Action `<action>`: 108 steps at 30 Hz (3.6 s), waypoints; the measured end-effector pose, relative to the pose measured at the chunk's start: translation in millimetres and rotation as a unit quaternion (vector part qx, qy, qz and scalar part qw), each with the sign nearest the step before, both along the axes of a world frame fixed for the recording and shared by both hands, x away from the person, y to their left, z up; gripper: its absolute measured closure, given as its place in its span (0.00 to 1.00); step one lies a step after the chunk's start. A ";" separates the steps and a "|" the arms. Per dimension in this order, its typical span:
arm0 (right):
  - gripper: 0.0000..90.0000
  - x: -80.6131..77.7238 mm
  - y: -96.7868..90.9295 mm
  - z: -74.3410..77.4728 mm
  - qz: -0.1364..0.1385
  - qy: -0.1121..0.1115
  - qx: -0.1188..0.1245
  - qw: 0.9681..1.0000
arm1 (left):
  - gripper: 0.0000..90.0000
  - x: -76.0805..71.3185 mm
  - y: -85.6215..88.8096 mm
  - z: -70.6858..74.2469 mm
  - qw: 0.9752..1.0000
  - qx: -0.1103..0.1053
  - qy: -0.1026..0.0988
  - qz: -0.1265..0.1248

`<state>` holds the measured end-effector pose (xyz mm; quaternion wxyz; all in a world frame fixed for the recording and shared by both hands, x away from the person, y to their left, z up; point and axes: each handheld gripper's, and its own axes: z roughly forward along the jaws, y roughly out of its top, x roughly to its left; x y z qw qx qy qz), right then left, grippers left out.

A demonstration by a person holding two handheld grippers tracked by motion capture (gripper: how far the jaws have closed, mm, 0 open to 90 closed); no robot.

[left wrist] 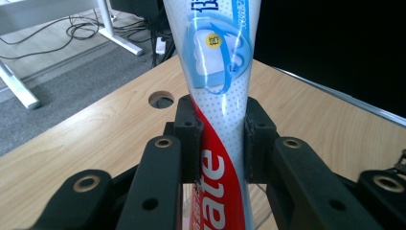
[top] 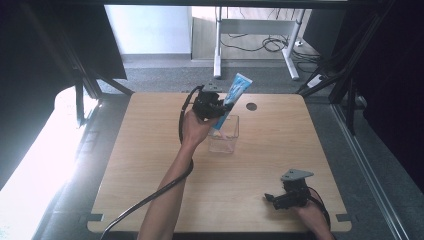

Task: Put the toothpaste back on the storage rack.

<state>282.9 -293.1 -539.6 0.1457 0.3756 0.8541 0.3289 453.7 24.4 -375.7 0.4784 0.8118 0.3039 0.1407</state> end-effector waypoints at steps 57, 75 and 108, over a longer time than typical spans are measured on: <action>0.00 0.6 -0.1 -0.6 0.002 -0.003 0.003 1.000 | 0.78 -1.8 -23.1 -75.4 0.998 0.063 -0.022 0.020; 0.00 0.7 0.0 -0.5 0.002 -0.003 0.002 1.000 | 0.71 -7.2 -18.1 -82.6 0.996 0.092 -0.017 0.010; 0.00 0.5 -0.1 -1.0 0.003 -0.004 0.005 1.000 | 0.21 -20.5 -6.9 -56.9 1.000 0.019 0.018 0.005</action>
